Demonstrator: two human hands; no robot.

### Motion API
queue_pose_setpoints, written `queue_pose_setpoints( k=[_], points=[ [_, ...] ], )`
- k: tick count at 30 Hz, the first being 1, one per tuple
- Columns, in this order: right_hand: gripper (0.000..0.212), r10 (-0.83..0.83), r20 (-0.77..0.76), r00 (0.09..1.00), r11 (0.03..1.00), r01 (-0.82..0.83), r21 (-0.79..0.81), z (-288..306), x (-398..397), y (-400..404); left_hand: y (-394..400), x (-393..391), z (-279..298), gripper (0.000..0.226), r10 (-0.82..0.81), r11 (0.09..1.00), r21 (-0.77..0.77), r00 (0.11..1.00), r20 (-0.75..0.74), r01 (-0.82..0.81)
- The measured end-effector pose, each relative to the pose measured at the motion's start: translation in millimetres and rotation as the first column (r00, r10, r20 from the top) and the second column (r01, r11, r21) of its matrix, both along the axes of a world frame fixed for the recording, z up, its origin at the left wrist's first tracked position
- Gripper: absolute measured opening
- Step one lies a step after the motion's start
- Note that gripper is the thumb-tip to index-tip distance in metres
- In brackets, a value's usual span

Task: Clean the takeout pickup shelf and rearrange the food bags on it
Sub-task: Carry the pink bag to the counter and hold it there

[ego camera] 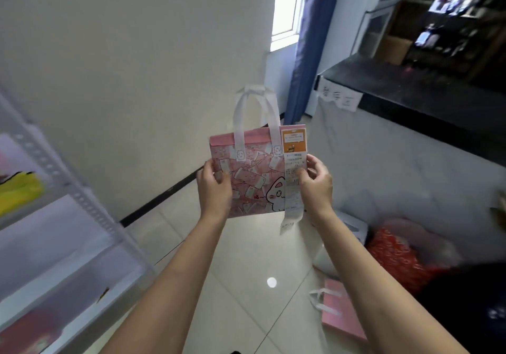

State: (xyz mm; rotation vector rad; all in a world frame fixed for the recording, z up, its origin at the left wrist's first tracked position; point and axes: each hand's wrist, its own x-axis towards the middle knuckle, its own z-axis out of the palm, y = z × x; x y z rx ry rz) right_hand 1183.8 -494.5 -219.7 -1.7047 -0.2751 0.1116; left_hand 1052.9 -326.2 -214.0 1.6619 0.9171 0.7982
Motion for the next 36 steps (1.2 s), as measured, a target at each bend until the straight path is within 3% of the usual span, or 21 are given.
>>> queue_pose_setpoints(
  k=[10, 15, 19, 25, 36],
  points=[
    [0.04, -0.239, 0.009, 0.971, 0.971, 0.239, -0.016, 1.0, 137.2, -55.5, -13.9, 190.1, 3.5, 0.051, -0.31, 0.951, -0.002, 0.95, -0.029, 0.31],
    [0.034, -0.35, 0.003, 0.937, 0.937, 0.35, -0.01, 11.6, 209.4, -56.1, -2.3, 293.6, 5.8, 0.052, -0.451, 0.892, 0.021, 0.892, -0.029, 0.451],
    [0.027, -0.439, 0.026, 0.898, 0.898, 0.437, 0.051, 31.2, 263.0, -42.6, 13.4, 372.7, 24.6, 0.057, -0.546, 0.837, 0.023, 0.837, -0.039, 0.547],
    [0.027, -0.572, 0.09, 0.815, 0.819, 0.562, 0.12, 68.5, 348.1, -16.2, 49.4, 485.3, 71.0, 0.047, -0.671, 0.74, 0.089, 0.74, 0.04, 0.666],
    [0.017, -0.68, 0.131, 0.722, 0.732, 0.656, 0.183, 93.9, 503.0, -10.3, 65.0, 648.2, 116.4, 0.02, -0.622, 0.783, 0.134, 0.77, 0.142, 0.608]
  ],
)
